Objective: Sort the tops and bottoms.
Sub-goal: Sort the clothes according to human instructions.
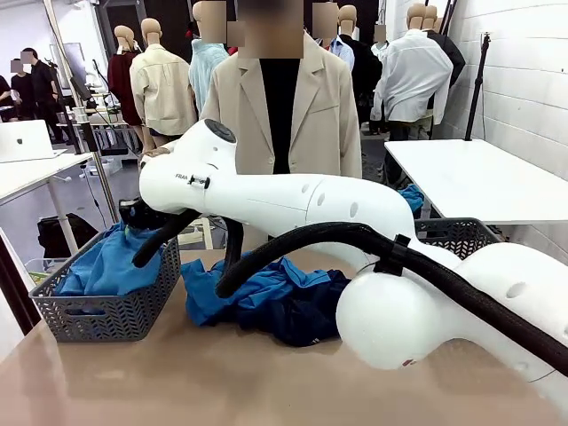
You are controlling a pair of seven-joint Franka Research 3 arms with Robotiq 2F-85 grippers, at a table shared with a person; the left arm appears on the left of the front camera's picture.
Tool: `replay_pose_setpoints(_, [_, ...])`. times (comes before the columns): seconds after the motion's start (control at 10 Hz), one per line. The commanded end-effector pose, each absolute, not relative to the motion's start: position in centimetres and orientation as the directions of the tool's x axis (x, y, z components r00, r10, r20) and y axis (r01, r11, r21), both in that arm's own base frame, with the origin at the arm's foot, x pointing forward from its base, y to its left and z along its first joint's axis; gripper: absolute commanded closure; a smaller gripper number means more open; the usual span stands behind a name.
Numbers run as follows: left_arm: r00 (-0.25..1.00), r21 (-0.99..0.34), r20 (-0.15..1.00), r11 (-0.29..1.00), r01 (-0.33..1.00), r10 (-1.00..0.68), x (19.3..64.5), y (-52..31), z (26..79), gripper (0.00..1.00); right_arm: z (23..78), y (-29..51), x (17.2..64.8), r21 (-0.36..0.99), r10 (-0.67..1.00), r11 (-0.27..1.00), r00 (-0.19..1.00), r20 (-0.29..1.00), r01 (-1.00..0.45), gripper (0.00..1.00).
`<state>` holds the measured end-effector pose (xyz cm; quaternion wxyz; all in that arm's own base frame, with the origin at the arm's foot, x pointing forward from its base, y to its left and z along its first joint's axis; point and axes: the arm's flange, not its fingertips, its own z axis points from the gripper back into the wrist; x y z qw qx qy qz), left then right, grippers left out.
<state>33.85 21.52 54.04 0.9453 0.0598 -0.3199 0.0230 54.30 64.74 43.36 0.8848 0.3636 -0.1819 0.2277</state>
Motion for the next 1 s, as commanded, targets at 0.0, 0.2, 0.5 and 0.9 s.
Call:
replay_pose_setpoints(0.0, [0.800,0.115,0.599,0.991,-0.073,-0.011,33.8,21.7,54.1,0.00,49.7,99.8,81.5,0.516,0.332,0.645,0.815,0.475,-0.563,1.00])
replay_pose_setpoints(0.2, [0.800,0.115,0.599,0.991,-0.073,-0.011,33.8,21.7,54.1,0.00,50.8,99.5,81.0,0.524,0.344,0.637,0.817,0.462,-0.565,0.82])
replay_pose_setpoints(0.5, [0.800,0.115,0.599,0.991,-0.073,-0.011,33.8,21.7,54.1,0.00,53.3,98.0,79.9,0.497,0.340,0.648,0.803,0.489,-0.577,0.26])
replay_pose_setpoints(0.9, [0.800,0.115,0.599,0.991,-0.073,-0.011,33.8,21.7,54.1,0.00,58.6,94.8,75.5,0.379,0.390,0.674,0.741,0.547,-0.634,0.00])
